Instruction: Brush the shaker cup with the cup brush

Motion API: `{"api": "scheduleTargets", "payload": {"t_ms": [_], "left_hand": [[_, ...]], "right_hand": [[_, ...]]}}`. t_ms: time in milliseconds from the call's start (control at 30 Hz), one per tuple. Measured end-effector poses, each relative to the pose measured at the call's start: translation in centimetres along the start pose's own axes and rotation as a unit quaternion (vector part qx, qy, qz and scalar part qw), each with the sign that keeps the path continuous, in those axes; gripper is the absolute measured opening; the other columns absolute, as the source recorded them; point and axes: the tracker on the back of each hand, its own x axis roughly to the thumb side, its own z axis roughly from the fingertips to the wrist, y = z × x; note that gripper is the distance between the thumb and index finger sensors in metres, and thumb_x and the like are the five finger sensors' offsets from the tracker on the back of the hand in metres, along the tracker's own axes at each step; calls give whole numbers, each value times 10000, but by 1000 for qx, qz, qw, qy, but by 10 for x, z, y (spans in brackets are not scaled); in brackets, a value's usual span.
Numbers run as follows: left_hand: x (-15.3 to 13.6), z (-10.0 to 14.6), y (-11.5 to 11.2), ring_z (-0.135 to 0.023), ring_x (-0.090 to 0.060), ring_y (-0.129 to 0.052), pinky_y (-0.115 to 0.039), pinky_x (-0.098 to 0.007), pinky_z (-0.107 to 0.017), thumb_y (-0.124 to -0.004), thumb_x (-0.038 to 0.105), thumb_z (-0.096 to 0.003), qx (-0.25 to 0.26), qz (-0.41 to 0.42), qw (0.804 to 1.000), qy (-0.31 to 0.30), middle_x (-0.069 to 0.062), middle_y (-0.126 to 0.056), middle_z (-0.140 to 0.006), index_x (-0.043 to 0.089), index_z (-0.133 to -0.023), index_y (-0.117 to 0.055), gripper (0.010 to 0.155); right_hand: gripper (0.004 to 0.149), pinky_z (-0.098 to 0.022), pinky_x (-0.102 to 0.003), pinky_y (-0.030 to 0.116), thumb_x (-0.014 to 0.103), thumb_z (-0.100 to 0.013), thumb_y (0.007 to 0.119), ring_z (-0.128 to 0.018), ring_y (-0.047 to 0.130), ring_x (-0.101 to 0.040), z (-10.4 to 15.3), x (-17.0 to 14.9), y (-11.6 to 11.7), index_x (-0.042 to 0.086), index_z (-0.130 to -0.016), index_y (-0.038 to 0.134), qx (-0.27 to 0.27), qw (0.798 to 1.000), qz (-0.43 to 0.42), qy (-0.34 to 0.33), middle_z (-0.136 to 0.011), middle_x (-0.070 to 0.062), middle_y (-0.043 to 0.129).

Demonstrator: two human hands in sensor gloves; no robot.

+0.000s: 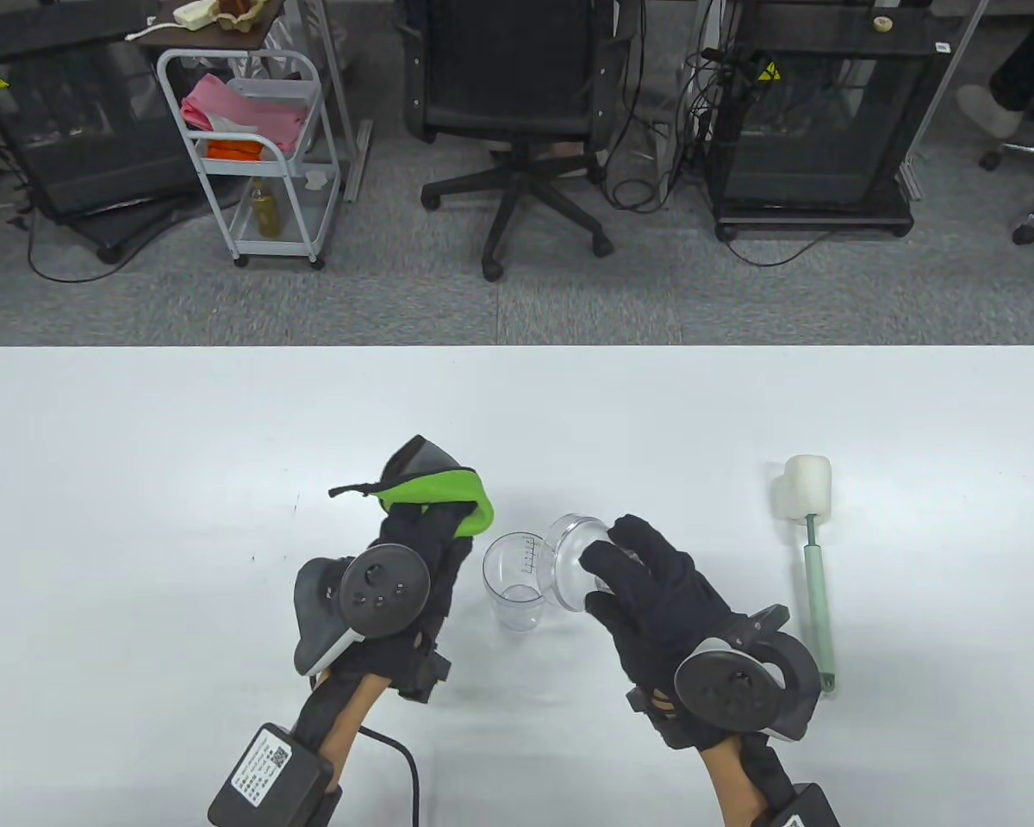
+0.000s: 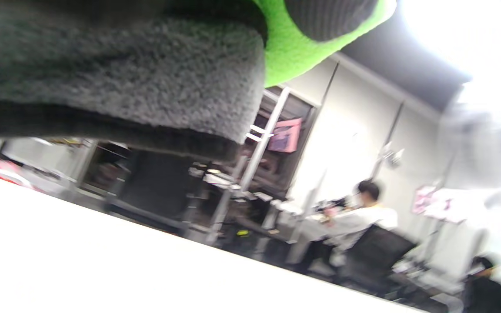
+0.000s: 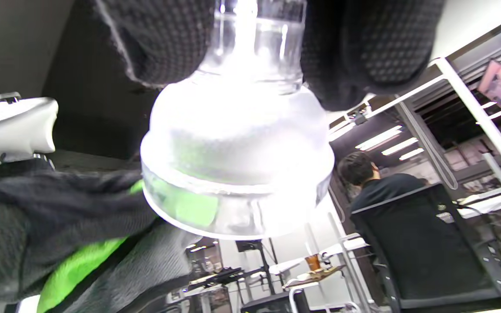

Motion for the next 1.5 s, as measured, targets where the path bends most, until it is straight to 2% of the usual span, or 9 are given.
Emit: {"api": "scheduleTargets", "payload": {"t_ms": [267, 400, 667, 767, 833, 967, 1133, 1400, 1500], "left_hand": [[-62, -29, -36, -788, -293, -921, -776, -522, -624, -644, 399, -505, -73, -128, 984, 100, -208, -702, -993, 289, -1060, -610, 566], [-98, -39, -64, -864, -322, -850, -723, -541, -670, -651, 524, -471, -153, -202, 951, 175, -194, -628, -1056, 333, -1090, -526, 659], [-145, -37, -102, -993, -420, -643, -566, -645, -724, -668, 661, -399, -264, -171, 916, 248, -207, -409, -1165, 382, -1120, -260, 873], [-145, -36, -97, -1068, -481, -557, -533, -684, -730, -672, 682, -384, -278, -168, 913, 247, -230, -317, -1213, 376, -1121, -227, 914], [-142, -36, -92, -1047, -459, -628, -555, -680, -725, -669, 682, -383, -274, -172, 914, 244, -220, -373, -1216, 376, -1122, -256, 901], [-137, -38, -79, -1022, -447, -659, -574, -670, -718, -661, 686, -380, -285, -189, 907, 246, -198, -471, -1198, 383, -1117, -445, 826], [-131, -41, -64, -1026, -458, -644, -578, -666, -716, -661, 681, -379, -271, -211, 905, 251, -205, -438, -1209, 374, -1051, -669, 739], [-123, -41, -48, -1067, -530, -615, -579, -683, -715, -672, 661, -387, -264, -250, 896, 254, -183, -467, -1232, 398, -1084, -571, 751], [-113, -35, -32, -1066, -514, -627, -586, -677, -715, -676, 643, -397, -225, -251, 912, 232, -168, -482, -1225, 367, -1095, -535, 763]], "right_hand": [[544, -402, -407, 881, 363, -413, 807, -573, 933, -420, 0, -25, 5, 268, -938, 698, 38, 997, 39, 55, -965, -232, 705], [546, -399, -411, 879, 363, -415, 804, -570, 932, -421, 1, -31, 8, 261, -941, 701, 50, 996, 28, 69, -963, -238, 708], [546, -397, -410, 873, 359, -412, 807, -570, 926, -425, 1, -29, 7, 270, -940, 704, 60, 995, 44, 66, -968, -231, 707], [545, -397, -409, 872, 362, -413, 807, -570, 925, -424, 1, -29, 7, 274, -941, 704, 62, 995, 41, 67, -968, -231, 707], [546, -396, -407, 872, 366, -413, 807, -568, 926, -422, 1, -30, 7, 277, -941, 704, 62, 995, 40, 68, -968, -229, 709], [546, -394, -406, 872, 368, -413, 808, -566, 927, -419, 2, -30, 6, 278, -941, 705, 61, 995, 36, 68, -966, -228, 711], [545, -394, -406, 871, 371, -412, 809, -568, 926, -417, 2, -30, 6, 282, -941, 706, 60, 995, 33, 69, -967, -227, 713], [546, -392, -406, 871, 374, -413, 810, -566, 927, -417, 3, -31, 5, 284, -942, 707, 63, 995, 32, 71, -964, -226, 719], [555, -390, -406, 873, 377, -413, 809, -563, 930, -414, 3, -31, 5, 284, -949, 697, 67, 995, 31, 72, -958, -229, 730]]}}
